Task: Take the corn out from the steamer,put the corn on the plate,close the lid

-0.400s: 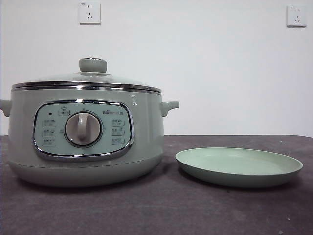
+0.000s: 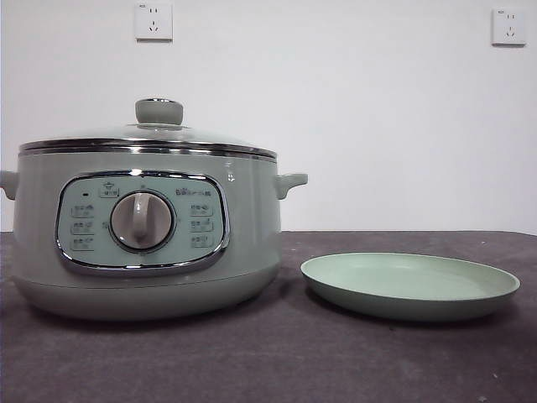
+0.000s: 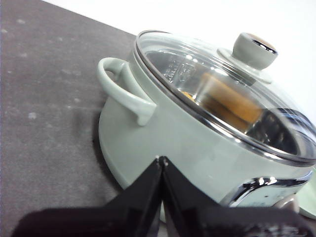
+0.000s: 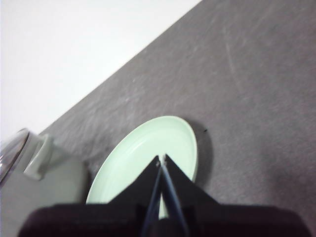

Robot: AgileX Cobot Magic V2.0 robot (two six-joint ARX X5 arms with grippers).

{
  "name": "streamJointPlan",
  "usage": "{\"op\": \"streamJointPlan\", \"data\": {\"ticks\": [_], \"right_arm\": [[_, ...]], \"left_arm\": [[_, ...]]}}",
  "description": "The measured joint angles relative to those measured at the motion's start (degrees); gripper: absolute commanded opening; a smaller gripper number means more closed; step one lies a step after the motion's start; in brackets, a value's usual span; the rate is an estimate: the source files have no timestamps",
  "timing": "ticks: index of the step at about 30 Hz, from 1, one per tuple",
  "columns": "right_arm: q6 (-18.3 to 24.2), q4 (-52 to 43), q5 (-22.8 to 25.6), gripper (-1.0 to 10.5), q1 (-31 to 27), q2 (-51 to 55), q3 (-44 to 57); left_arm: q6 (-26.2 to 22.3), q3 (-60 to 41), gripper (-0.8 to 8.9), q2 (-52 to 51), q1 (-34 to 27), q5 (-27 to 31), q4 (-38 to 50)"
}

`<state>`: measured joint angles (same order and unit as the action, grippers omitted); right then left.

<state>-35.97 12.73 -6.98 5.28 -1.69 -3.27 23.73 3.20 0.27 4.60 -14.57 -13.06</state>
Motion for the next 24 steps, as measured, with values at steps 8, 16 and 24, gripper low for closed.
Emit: {"op": "streamJointPlan", "data": {"ticks": [8,16,24], "right_arm": [[7.3,3.2,-2.1,-0.2,0.0,-10.2,-13.7],[18.0,11.4,-2.3,-0.2,0.0,-26.5,-31.9],[27.3,21.3,-15.6,-0.2,0.0,-41.4,-49.2]], "left_arm": [[-1.6,13.0,-0.08,4.9,0.0,2.2,-6.2],[-9.4,27.5,-0.07,20.1,0.0,2.1,-11.8],[-17.6,44.0,-0.03,36.7,0.0,-4.7,-20.2]]}}
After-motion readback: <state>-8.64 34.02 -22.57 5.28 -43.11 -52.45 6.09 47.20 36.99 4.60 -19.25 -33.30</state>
